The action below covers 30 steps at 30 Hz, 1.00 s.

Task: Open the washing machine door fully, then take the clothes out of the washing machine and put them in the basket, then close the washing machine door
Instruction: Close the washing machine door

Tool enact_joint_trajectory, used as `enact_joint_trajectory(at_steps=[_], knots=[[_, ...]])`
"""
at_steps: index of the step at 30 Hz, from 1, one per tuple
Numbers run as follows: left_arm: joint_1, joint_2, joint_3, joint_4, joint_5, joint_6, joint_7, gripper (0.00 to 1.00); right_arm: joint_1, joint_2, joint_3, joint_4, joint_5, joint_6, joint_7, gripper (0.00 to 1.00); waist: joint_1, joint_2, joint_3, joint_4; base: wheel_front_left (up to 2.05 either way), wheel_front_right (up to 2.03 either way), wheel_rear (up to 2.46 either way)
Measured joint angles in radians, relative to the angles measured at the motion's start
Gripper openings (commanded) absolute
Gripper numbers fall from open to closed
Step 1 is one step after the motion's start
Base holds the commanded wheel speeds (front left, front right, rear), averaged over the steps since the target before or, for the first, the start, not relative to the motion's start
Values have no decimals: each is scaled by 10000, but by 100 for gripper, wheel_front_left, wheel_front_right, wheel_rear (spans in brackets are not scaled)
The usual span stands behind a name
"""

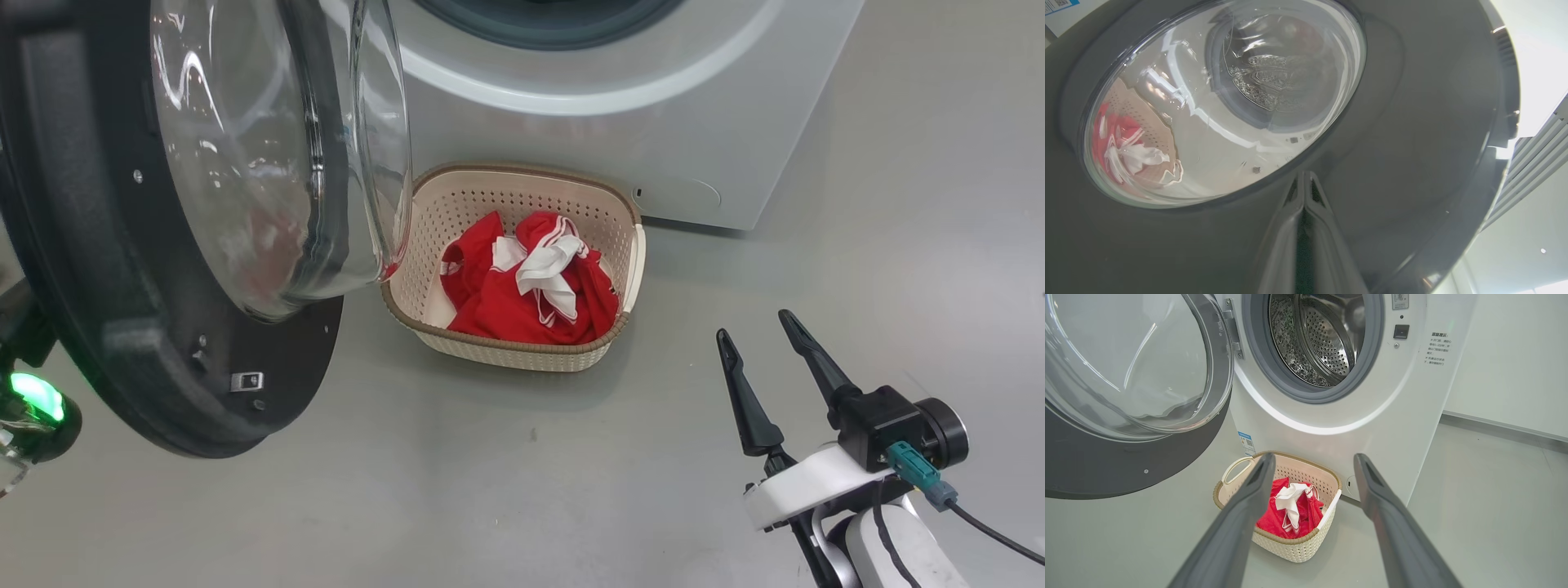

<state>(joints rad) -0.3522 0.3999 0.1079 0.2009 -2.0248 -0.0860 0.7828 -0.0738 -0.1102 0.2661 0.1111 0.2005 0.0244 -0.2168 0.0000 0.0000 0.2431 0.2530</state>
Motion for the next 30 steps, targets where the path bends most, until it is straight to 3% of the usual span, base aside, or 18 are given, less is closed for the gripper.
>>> enact_joint_trajectory(at_steps=[21, 30], knots=[[410, -194, -623, -1785, -54, -84, 698, 0, -308, 288, 119, 222, 240, -6, -121, 100, 0, 0, 257, -1430, 0, 0, 0], [399, -219, -943, -2268, -42, 79, 792, 0, -483, 407, 240, 430, 410, -4, -234, 100, 0, 0, 384, -2263, 0, 0, 0]])
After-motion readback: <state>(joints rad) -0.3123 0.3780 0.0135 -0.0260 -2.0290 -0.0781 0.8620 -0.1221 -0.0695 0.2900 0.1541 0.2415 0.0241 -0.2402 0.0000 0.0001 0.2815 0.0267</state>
